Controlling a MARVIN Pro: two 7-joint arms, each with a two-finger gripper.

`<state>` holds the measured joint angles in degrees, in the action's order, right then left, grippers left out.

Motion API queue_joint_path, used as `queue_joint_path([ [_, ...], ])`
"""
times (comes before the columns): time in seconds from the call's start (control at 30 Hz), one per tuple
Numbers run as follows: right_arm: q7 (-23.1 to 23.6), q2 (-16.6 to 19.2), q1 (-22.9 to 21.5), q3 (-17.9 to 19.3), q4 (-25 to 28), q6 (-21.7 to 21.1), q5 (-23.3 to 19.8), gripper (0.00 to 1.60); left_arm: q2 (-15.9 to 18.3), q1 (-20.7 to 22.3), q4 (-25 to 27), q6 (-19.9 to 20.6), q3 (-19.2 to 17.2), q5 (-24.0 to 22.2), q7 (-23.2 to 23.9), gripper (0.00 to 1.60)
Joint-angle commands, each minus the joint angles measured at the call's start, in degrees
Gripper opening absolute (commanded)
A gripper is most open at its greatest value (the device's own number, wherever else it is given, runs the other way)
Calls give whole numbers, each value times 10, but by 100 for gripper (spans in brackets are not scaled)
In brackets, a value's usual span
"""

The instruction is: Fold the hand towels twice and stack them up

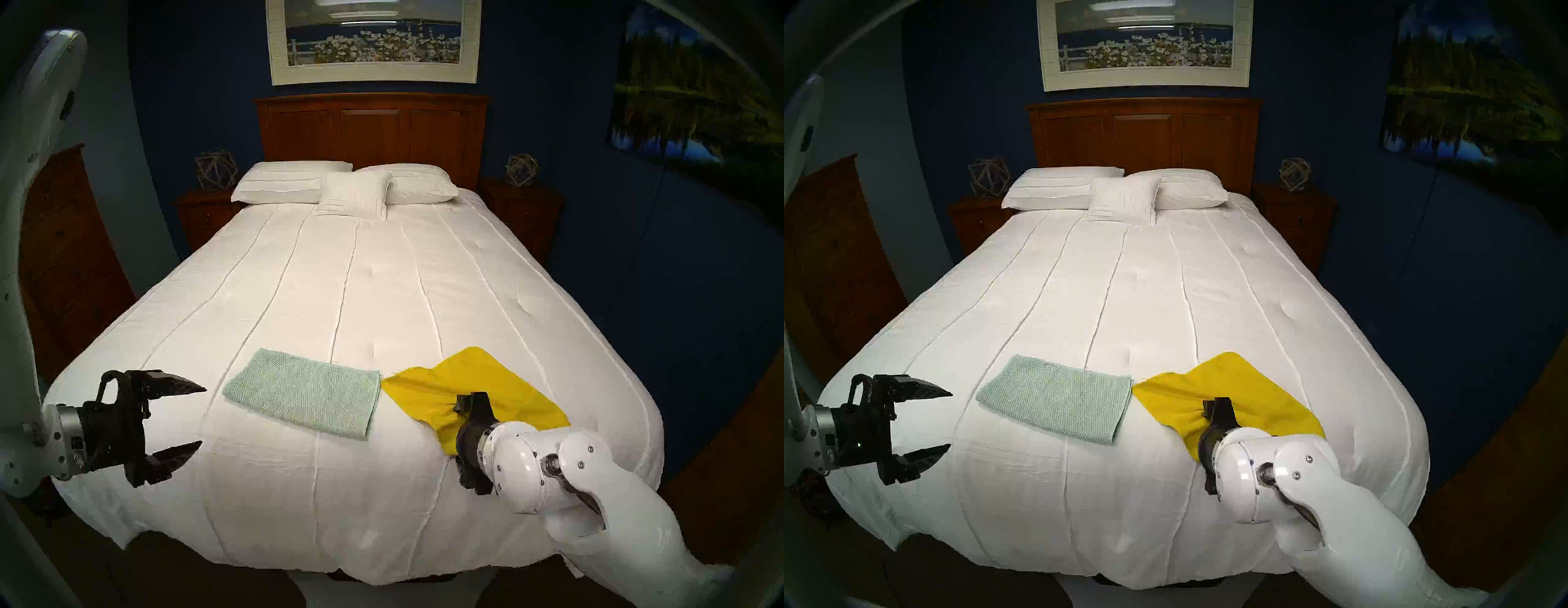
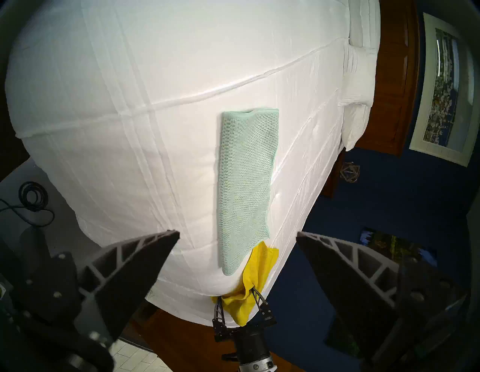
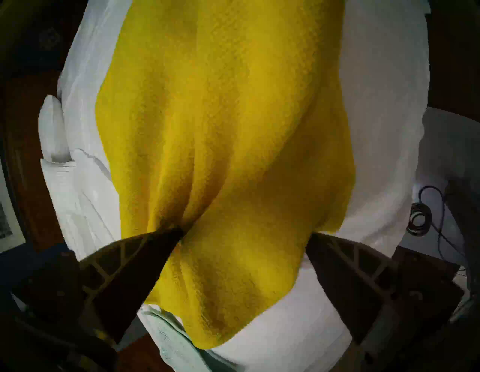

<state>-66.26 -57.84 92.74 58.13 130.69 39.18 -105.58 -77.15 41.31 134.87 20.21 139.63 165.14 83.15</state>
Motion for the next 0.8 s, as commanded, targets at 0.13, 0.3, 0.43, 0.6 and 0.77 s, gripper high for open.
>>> queue_joint_path([
  [0.13,-26,30,15,-35,59,-19,-2,160,1,2,0,0,0,-1,2,160],
  [0.3,-27,52,62,-63,85,-20,-12,160,1,1,0,0,0,-1,2,160],
  [0.43,-49,95,90,-62,93,-28,-42,160,1,1,0,0,0,-1,1,160],
  [0.6,-42,129,125,-57,93,-29,-53,160,1,1,0,0,0,-1,1,160],
  [0.77,-20,160,154,-53,93,-33,-62,160,1,2,0,0,0,-1,1,160],
])
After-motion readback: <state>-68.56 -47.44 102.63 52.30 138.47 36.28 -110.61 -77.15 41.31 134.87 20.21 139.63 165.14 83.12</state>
